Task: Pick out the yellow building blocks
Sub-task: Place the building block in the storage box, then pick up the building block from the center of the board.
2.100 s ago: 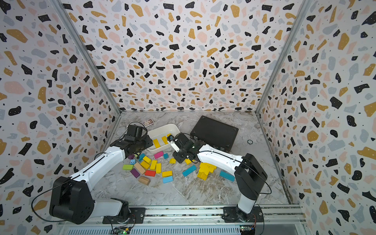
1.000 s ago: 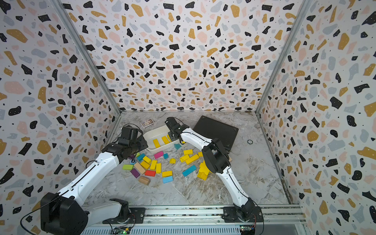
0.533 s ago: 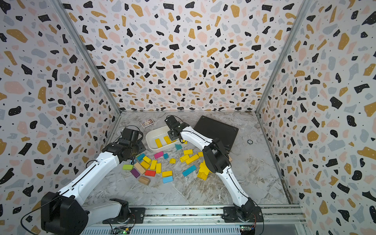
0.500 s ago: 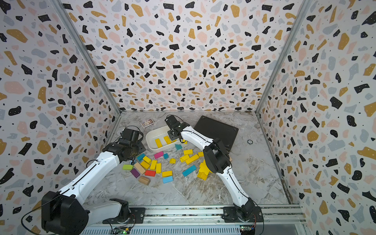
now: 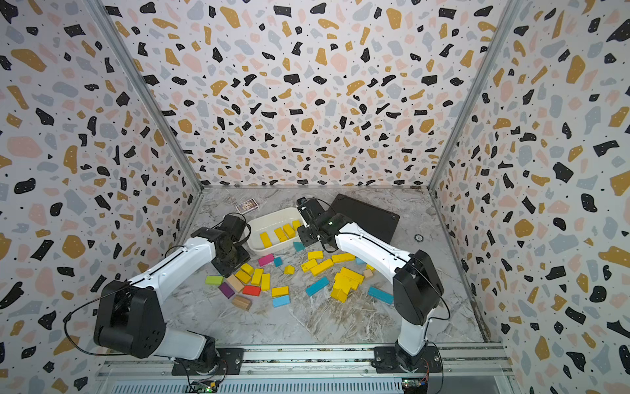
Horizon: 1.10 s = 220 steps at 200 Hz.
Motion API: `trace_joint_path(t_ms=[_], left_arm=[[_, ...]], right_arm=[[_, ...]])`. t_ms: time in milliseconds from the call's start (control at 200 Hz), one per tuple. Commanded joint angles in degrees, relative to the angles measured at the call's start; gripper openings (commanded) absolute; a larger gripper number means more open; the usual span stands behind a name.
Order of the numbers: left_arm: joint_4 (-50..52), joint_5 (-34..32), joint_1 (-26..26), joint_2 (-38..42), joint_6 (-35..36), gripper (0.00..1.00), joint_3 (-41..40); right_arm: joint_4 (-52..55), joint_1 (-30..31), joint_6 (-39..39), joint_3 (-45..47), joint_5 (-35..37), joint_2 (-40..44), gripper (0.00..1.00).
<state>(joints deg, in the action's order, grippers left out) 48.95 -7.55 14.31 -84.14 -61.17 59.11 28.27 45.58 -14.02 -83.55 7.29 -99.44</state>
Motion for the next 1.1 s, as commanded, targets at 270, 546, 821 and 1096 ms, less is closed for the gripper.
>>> trace_joint_path(t_ms=[270,546,821,1096], left_arm=[[-5.43,2.10,0.01,-7.87,0.70,0.51,3.10],[-6.62,3.29,-0.11,-12.08,0.27,0.46,4.24],[-5.33,1.31,-0.23,-13.22,-0.49,0.43,4.45],[-6.43,2.40,-0.57,-15.18,0.00,0.35,4.17]], right_arm=[[1.71,0.38,-0.80,7.07,4.80,6.77,0.49],[1.13,0.38,-1.70,8.27,4.92,7.86,0.49],[1.41,0.38,-1.88,8.23,5.10,7.68,0.48],[2.13,0.38,-1.59,8.23,4.78,7.33,0.48]])
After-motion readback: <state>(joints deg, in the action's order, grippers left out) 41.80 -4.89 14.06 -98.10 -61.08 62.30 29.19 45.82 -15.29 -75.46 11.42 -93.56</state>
